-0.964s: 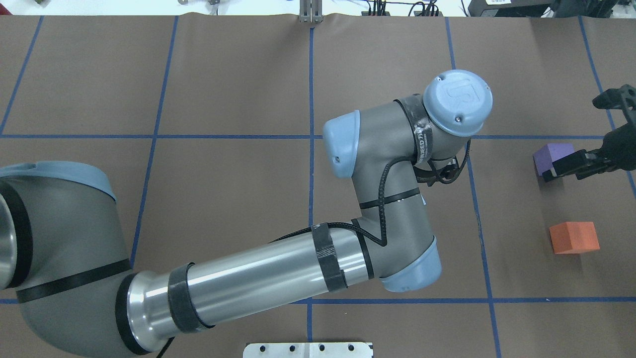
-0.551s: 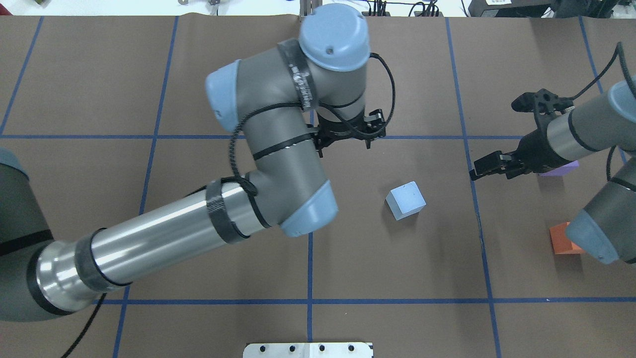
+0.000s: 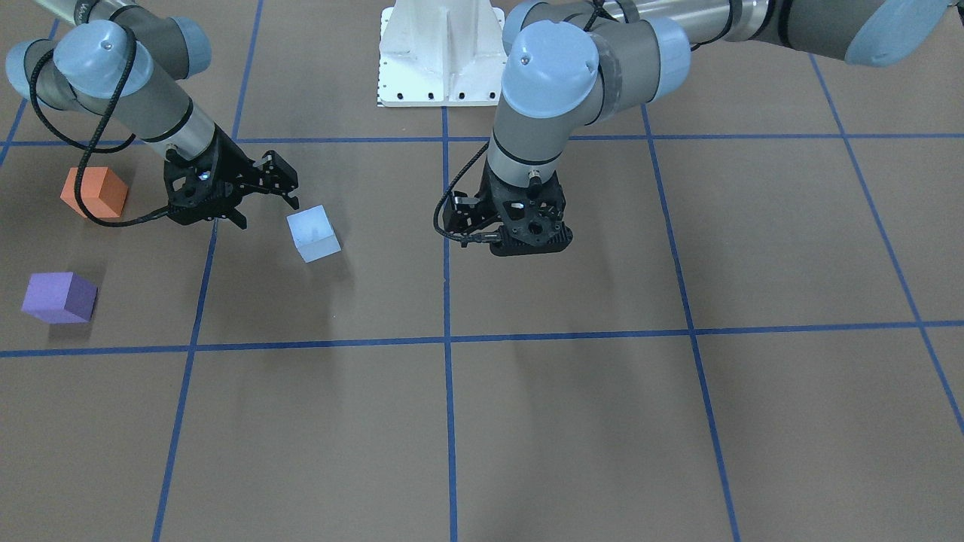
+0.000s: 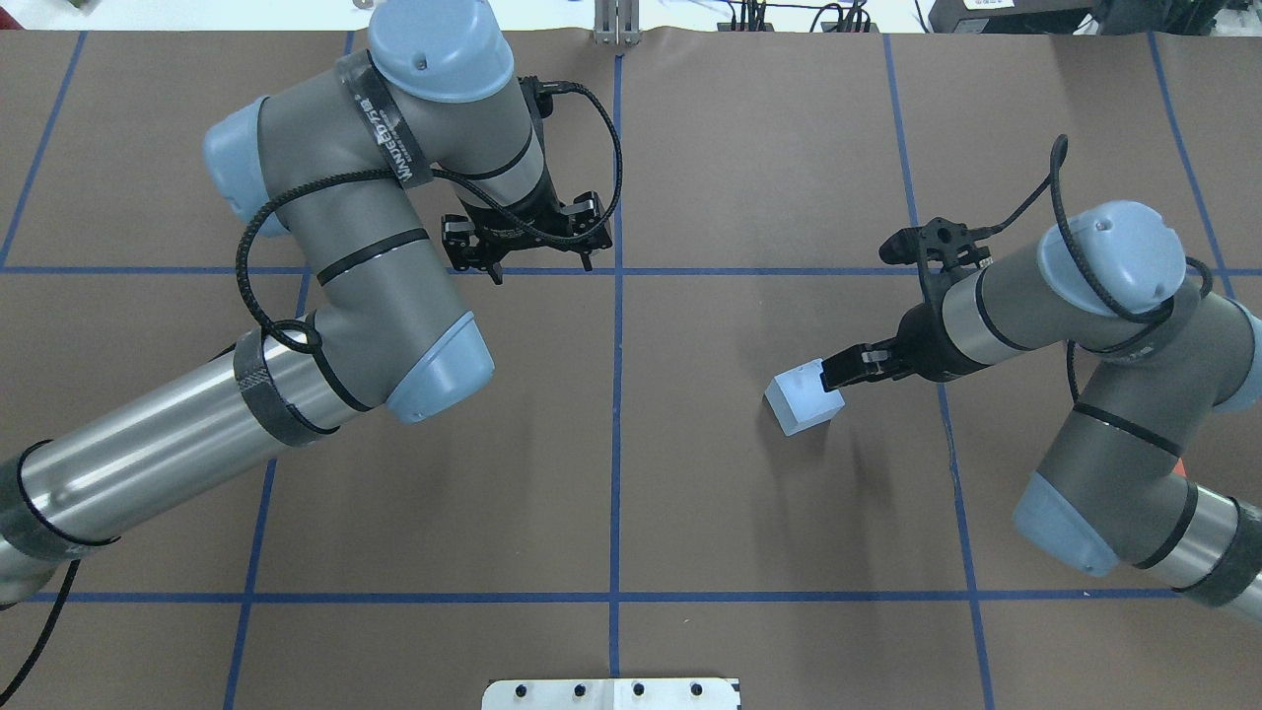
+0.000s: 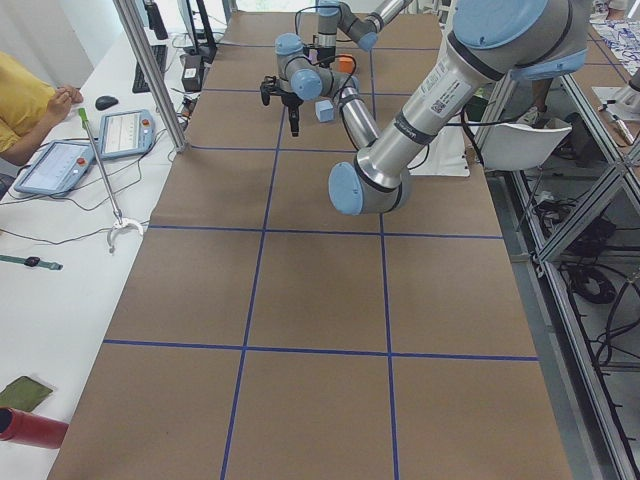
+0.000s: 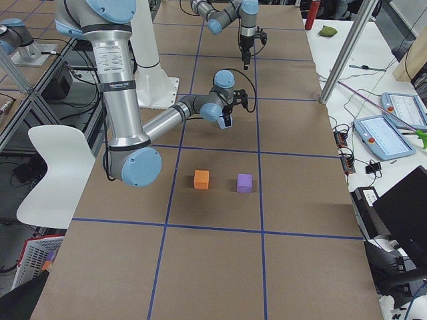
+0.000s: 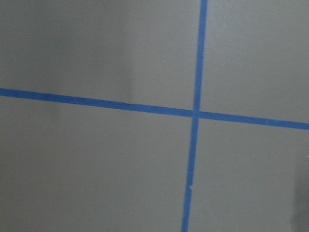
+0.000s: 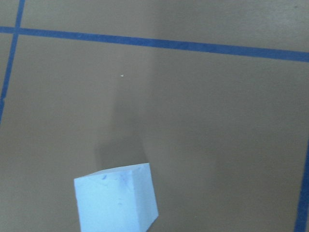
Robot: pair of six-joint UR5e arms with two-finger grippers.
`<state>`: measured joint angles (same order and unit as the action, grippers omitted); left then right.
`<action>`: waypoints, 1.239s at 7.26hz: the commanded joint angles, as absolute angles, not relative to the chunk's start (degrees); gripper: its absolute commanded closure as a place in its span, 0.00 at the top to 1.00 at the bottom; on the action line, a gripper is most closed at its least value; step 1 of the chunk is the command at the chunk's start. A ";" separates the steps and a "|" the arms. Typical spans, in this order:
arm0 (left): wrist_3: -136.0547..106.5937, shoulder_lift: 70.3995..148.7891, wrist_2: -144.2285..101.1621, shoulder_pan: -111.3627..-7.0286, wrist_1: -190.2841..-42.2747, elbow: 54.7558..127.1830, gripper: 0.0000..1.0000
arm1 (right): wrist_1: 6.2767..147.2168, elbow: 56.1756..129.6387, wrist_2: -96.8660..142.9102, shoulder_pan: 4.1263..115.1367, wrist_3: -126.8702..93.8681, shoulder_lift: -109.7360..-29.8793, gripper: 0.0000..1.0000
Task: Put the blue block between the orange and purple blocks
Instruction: 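Grasp the light blue cube with the right gripper while the left arm withdraws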
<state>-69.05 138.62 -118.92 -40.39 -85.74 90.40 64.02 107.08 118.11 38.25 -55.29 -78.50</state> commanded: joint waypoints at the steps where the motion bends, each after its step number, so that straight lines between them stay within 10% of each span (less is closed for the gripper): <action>1: -68.91 136.77 -121.10 -41.83 -85.95 90.62 1.00 | 64.16 106.70 113.04 33.86 -55.37 -76.65 0.92; 9: -69.08 136.50 -121.03 -41.75 -86.13 90.62 1.00 | 75.58 106.70 103.02 31.29 -50.46 -72.16 0.90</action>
<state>-69.05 136.56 -121.03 -41.79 -86.13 90.63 74.29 106.71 104.66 31.63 -52.13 -72.13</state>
